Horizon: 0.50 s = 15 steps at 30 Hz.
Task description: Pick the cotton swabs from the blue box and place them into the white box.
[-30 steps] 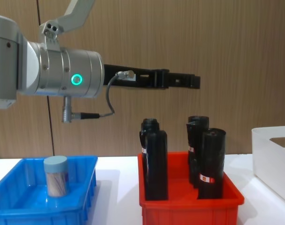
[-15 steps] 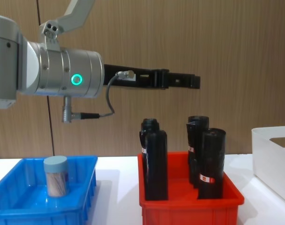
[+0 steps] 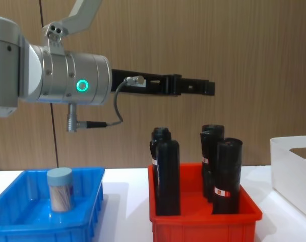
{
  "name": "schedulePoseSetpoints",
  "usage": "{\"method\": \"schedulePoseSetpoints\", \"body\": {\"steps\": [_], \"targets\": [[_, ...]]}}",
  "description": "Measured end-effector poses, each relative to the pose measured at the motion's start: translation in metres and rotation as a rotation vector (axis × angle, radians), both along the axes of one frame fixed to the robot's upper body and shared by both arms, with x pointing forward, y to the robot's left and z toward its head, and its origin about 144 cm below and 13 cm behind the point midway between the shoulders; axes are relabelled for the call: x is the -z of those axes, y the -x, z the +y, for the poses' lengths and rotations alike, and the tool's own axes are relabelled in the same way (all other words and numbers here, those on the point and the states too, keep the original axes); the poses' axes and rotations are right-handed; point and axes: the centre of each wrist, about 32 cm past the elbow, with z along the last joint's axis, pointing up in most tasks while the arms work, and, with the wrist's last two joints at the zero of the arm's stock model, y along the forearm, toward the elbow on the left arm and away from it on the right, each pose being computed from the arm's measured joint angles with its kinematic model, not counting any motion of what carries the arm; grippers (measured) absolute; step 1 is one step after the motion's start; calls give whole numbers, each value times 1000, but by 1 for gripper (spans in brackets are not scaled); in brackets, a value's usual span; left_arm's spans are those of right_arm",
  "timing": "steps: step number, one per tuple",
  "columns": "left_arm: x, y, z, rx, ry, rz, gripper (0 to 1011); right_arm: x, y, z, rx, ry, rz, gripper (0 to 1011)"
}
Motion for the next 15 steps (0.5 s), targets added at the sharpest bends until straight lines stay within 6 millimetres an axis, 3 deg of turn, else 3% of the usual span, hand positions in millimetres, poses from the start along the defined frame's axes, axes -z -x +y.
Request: {"method": "schedulePoseSetpoints", "body": {"steps": [15], "targets": [[0,0,0,0,0,0,1004,1,9,0,3,-16,-69,1001]]}}
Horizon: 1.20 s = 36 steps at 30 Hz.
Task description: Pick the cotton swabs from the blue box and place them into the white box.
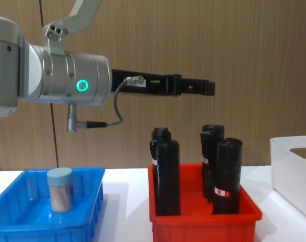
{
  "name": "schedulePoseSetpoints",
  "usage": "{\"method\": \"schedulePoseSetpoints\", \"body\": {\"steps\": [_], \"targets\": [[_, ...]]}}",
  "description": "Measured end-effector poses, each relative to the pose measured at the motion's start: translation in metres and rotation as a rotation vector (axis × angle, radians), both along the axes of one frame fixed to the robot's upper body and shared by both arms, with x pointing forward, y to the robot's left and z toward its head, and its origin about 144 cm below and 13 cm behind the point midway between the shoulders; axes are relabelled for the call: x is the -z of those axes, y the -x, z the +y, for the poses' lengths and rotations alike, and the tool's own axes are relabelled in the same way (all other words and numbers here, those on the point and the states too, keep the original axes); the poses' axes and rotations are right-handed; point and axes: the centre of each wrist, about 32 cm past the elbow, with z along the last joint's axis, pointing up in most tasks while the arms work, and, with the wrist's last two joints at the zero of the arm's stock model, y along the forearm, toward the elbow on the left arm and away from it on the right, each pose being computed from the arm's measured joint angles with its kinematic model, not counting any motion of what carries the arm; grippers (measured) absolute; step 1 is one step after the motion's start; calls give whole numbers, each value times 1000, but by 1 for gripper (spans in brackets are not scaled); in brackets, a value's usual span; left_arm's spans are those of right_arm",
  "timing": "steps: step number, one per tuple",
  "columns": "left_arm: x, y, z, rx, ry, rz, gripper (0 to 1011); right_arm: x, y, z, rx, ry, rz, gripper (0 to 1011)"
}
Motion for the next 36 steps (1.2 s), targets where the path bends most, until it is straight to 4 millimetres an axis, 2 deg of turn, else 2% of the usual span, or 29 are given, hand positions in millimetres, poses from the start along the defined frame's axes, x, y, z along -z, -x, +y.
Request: {"method": "schedulePoseSetpoints", "body": {"steps": [21,36], "targets": [[2,1,0,-7,-2,-3,1004,2,10,2,-2,-5,-54,1001],[30,25,0,-154,-63,-101,1004,10,39,23,-78,15,-97,1001]]}}
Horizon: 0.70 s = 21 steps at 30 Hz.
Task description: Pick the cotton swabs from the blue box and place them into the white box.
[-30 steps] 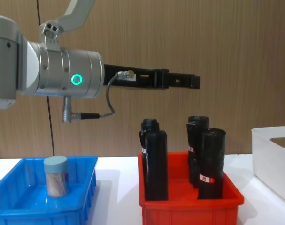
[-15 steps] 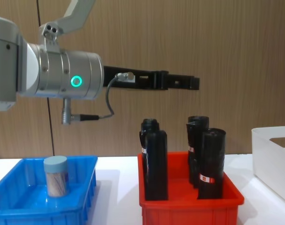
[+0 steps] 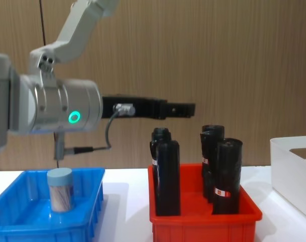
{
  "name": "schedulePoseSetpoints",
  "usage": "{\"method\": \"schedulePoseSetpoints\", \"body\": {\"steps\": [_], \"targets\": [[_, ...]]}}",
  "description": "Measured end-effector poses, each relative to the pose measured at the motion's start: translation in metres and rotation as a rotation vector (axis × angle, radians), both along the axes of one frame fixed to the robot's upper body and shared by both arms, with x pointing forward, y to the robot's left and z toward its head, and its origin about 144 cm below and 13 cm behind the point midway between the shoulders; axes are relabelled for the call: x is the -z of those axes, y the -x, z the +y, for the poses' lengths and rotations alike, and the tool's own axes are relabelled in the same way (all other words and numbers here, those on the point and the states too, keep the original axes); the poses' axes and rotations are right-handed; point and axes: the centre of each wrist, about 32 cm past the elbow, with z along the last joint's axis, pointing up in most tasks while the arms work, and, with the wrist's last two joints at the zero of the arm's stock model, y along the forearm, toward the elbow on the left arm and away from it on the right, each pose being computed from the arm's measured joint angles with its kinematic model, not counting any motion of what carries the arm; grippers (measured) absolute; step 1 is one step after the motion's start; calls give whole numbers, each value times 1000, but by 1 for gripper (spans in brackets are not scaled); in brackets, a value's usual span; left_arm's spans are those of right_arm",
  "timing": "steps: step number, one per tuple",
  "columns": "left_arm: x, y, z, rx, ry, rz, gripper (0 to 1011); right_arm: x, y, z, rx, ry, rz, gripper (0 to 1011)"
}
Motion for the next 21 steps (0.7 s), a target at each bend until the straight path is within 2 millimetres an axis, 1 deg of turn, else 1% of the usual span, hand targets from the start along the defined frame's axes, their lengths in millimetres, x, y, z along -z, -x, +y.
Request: {"method": "schedulePoseSetpoints", "body": {"steps": [12,13,21], "targets": [[27,28,-1,-136,-43,-106,1004,4,32,23,-78,5,-42,1001],[27,28,-1,-136,-43,-106,1004,5,34,24,-84,5,-45,1001],[43,46,-2,-213,-57,-175,1004,6,56,39,-133,0,-68,1001]]}}
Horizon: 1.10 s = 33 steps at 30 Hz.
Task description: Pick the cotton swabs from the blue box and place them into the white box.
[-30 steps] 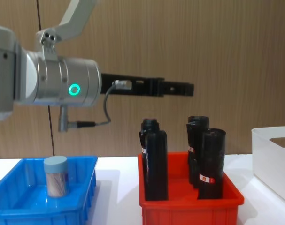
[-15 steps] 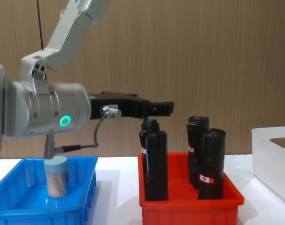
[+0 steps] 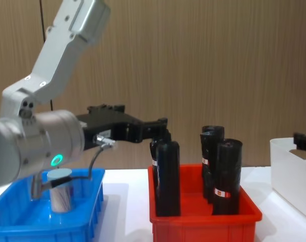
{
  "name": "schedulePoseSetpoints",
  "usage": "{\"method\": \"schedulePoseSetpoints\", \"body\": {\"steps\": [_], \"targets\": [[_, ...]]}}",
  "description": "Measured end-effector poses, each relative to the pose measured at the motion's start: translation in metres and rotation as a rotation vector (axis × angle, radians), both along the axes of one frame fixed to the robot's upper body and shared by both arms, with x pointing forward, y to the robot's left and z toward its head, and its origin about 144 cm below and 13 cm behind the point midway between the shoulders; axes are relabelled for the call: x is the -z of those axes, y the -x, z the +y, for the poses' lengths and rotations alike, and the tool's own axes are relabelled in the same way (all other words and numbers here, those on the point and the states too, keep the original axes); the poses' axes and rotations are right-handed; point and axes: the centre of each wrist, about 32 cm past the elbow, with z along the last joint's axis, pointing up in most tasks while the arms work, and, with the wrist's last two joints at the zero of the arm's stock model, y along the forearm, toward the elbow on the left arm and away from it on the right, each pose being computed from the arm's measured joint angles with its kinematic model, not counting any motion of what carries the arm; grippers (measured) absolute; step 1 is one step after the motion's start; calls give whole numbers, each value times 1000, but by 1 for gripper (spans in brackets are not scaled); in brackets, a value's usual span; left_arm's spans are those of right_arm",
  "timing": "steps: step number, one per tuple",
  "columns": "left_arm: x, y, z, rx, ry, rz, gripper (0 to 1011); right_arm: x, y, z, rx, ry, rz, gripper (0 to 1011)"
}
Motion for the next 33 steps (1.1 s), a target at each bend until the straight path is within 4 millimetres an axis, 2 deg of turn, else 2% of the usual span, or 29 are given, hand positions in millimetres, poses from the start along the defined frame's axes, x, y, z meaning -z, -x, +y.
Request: {"method": "schedulePoseSetpoints", "body": {"steps": [10,19,33], "targets": [[16,22,-1,-78,-5,-80,1004,-2,32,20,-70,-16,-34,1001],[19,27,-2,-92,-4,-95,1004,-5,57,35,-122,-38,-57,1001],[19,27,-1,-93,-4,-95,1004,-6,64,38,-135,-45,-63,1001]]}}
